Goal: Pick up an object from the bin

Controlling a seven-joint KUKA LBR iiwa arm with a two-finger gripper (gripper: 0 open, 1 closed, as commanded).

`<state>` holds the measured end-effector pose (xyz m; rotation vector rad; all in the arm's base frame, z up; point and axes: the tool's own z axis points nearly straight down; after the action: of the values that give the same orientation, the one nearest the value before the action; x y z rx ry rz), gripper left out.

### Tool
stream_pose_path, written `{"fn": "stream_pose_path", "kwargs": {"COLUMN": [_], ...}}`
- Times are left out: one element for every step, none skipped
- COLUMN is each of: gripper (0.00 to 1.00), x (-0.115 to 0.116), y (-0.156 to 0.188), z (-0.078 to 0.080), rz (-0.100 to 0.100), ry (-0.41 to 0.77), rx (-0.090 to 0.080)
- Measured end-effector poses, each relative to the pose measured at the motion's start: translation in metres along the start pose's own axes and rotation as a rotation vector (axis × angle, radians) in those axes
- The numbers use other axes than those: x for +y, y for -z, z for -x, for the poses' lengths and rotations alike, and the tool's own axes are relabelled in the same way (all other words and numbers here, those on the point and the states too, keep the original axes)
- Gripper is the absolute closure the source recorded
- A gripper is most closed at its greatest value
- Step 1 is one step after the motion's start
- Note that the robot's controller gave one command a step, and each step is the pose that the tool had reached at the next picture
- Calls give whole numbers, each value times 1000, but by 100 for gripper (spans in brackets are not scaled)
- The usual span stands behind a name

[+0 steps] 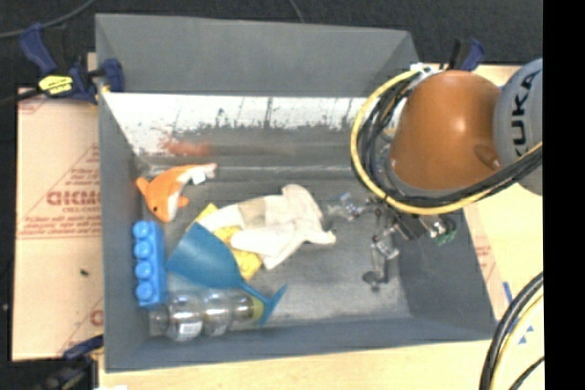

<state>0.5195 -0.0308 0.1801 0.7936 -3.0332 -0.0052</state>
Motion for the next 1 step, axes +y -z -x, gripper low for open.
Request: {"fn": "stream_pose_path", "kwargs": {"gripper": [0], "x": [28], "y": [46], "z": [6], "rz": [-2], "ry": [-152], "rx": [1]}}
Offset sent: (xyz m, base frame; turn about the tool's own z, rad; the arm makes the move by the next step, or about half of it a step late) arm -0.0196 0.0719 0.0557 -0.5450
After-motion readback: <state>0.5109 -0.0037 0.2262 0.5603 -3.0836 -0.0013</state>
